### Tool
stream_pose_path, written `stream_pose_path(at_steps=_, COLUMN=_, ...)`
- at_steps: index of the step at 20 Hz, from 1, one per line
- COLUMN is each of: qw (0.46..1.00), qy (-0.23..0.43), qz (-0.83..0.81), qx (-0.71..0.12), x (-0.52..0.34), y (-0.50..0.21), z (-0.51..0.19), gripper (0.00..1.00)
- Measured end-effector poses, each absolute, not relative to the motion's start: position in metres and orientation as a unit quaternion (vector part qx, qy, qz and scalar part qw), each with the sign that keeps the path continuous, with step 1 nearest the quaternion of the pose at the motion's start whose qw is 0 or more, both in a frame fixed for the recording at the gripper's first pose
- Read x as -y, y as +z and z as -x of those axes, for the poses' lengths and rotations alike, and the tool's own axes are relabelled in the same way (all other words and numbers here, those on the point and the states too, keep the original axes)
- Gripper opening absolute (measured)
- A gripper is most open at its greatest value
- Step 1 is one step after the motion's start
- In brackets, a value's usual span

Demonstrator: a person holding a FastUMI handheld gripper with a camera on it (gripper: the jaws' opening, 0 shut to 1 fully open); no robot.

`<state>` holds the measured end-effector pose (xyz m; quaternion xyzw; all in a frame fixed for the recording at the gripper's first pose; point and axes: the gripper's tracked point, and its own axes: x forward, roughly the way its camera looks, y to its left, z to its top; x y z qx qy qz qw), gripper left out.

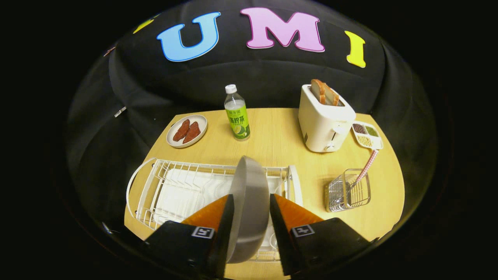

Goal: Take the plate from the dish rack, then take the spoon from the basket and place it into the plate.

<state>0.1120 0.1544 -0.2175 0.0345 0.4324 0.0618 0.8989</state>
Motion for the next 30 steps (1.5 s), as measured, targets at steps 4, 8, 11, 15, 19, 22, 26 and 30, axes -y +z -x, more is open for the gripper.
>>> stream_pose_path(at_steps=4, qw=0.892, qy=0.049, qz=-0.04, qx=-0.447, x=-0.154, y=-0.216, z=-0.11, gripper=0.42)
stream_pose_path(at_steps=8, qw=0.896, qy=0.019, qz=-0.037, qx=-0.441, x=-0.151, y=-0.208, z=-0.112, gripper=0.35)
stream_pose_path(at_steps=11, qw=0.9, qy=0.01, qz=-0.015, qx=-0.436, x=-0.155, y=-0.2, z=-0.113, gripper=0.35)
stream_pose_path(at_steps=15, qw=0.904, qy=-0.007, qz=0.005, qx=-0.428, x=-0.154, y=-0.191, z=-0.116, gripper=0.35)
stream_pose_path(at_steps=19, qw=0.903, qy=-0.02, qz=0.005, qx=-0.429, x=-0.144, y=-0.186, z=-0.112, gripper=0.35)
stream_pose_path(at_steps=22, qw=0.903, qy=-0.021, qz=0.003, qx=-0.429, x=-0.14, y=-0.183, z=-0.109, gripper=0.34)
stream_pose_path(at_steps=26, qw=0.907, qy=-0.013, qz=0.006, qx=-0.42, x=-0.134, y=-0.183, z=-0.102, gripper=0.32)
stream_pose_path(at_steps=30, qw=0.899, qy=0.004, qz=-0.022, qx=-0.438, x=-0.128, y=-0.195, z=-0.082, gripper=0.27)
